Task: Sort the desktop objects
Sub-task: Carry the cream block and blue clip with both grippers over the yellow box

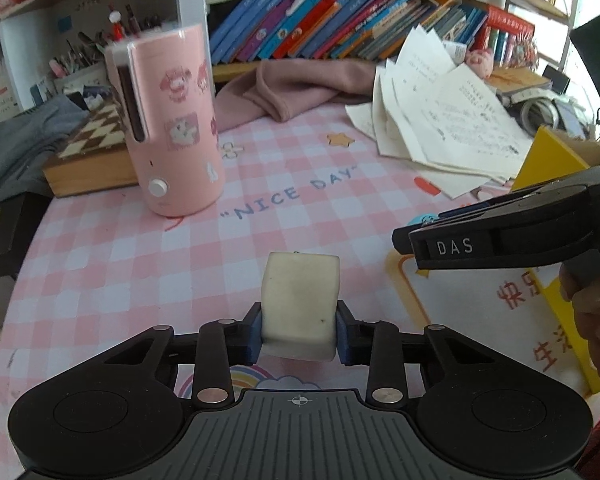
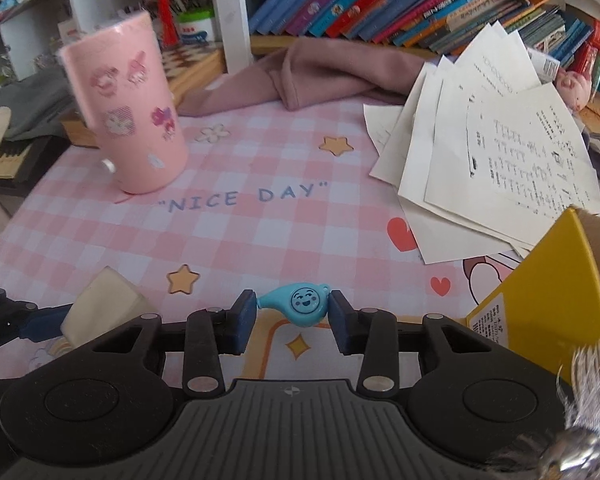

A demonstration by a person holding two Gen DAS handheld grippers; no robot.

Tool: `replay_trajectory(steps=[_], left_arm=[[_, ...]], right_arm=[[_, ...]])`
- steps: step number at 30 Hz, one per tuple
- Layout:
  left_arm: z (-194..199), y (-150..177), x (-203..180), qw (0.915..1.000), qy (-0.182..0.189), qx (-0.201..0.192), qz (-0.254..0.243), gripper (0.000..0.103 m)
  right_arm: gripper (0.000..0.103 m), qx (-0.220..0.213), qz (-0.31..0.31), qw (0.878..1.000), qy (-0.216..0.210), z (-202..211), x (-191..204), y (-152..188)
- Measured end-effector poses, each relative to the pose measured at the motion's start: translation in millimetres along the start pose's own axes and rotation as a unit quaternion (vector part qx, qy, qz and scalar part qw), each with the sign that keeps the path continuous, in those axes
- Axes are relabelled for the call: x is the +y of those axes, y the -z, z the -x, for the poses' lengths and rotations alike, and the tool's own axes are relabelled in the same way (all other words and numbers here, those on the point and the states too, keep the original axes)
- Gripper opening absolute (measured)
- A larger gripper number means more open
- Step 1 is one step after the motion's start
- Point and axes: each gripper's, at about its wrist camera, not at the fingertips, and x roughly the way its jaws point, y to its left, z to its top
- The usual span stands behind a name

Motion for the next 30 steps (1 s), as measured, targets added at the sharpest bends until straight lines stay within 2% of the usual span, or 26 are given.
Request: replay_trajectory(steps=[9, 15, 23, 30], left_arm=[[59.3, 7.3, 4.6, 0.9982, 0.014, -0.043, 0.039, 0.033], [107.4, 21.2, 3.1, 0.9969, 0.023, -0.066, 0.036, 0.033], [161.4, 49.5, -4.0, 0.9938, 0.029, -0.095, 0.05, 0.033], [189.8, 79.7, -26.3, 0.9924, 0.062, -0.099, 0.039, 0.032]], right_arm=[[0.037, -0.043, 0.001, 0.999, -0.023, 62.8, 3.9, 9.3], [0.037, -0.069, 0.015, 0.997, -0.037, 111.7, 8.9, 26.4], [0.037, -0.082, 0.002, 0.996, -0.033, 169.6, 9.7, 72.3], [0.037, -0.083, -0.014, 0.996, -0.019, 207.1, 13.0, 116.2]])
